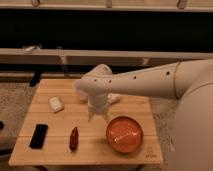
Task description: Push the ceramic bowl across the table
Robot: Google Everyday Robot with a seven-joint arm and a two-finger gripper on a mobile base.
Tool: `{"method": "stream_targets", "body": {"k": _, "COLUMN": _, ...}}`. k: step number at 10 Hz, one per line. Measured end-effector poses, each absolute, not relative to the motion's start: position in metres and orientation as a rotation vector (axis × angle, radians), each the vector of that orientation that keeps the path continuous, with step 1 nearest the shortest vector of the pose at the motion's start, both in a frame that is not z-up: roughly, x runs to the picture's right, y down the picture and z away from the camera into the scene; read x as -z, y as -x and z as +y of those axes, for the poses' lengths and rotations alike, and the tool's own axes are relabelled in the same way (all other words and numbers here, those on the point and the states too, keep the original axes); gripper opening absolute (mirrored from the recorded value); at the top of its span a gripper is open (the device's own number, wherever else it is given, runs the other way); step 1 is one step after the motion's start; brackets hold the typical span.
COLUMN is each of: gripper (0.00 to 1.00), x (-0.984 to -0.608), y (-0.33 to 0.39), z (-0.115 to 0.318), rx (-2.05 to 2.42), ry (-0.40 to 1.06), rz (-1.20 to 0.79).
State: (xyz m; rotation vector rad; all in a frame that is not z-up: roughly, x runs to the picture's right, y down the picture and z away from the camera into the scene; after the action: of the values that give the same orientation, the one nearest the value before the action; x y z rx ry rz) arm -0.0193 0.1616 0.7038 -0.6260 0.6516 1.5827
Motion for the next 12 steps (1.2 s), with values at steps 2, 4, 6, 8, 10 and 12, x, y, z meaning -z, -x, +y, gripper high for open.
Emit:
{"method": "stream_targets", "body": {"k": 2, "gripper": 0.65, "x": -0.713, "y": 0.007, "z": 0.177, "rx": -1.613, "ry": 0.647, "rz": 0.690}}
{"method": "stream_targets", "body": {"k": 4, "gripper": 0.65, "x": -0.724, "y": -0.014, "z": 0.191, "rx": -1.641, "ry": 0.665, "rz": 0.741}}
{"method": "stream_targets", "body": {"k": 6, "gripper": 0.65, "x": -0.735, "y": -0.036, "z": 0.198, "rx": -1.669, "ry": 0.676, "rz": 0.769}}
{"method": "stream_targets", "body": {"k": 8, "gripper": 0.65, "x": -0.743, "y": -0.061, "z": 0.204, "rx": -1.704, "ry": 0.680, "rz": 0.784}}
{"method": "stream_targets", "body": {"k": 10, "gripper": 0.65, "x": -0.751, "y": -0.080, "z": 0.211, "rx": -1.725, "ry": 0.688, "rz": 0.794}}
{"method": "stream_targets", "body": {"k": 12, "gripper": 0.65, "x": -0.764, "y": -0.089, "z": 0.215, "rx": -1.735, "ry": 0.702, "rz": 0.788}}
